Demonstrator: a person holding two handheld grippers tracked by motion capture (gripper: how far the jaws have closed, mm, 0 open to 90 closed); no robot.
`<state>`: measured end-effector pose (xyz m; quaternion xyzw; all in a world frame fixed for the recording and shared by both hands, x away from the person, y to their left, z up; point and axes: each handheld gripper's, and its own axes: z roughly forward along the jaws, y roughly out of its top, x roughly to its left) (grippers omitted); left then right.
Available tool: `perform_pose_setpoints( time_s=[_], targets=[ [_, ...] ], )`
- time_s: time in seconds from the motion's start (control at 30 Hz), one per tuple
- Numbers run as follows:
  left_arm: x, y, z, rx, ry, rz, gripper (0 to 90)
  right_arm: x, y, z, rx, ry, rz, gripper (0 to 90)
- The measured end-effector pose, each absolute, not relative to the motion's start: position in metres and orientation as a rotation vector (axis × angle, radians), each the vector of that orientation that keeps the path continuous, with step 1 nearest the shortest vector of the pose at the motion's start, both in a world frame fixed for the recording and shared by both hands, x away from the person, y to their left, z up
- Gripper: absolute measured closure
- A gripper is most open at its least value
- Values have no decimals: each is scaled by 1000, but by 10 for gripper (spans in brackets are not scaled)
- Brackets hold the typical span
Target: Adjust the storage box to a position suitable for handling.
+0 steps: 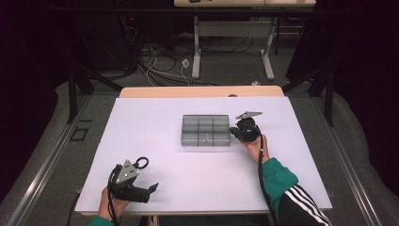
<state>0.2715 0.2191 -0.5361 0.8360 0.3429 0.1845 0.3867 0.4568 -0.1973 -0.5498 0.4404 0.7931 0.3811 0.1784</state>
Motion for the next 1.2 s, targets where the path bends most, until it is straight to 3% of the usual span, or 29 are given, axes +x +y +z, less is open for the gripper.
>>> perform_pose_setpoints(
  time_s=[1.2],
  targets=[
    [274, 218, -537, 2140, 864, 450, 0, 457, -187, -552, 1227, 2253, 1113, 900]
  ],
)
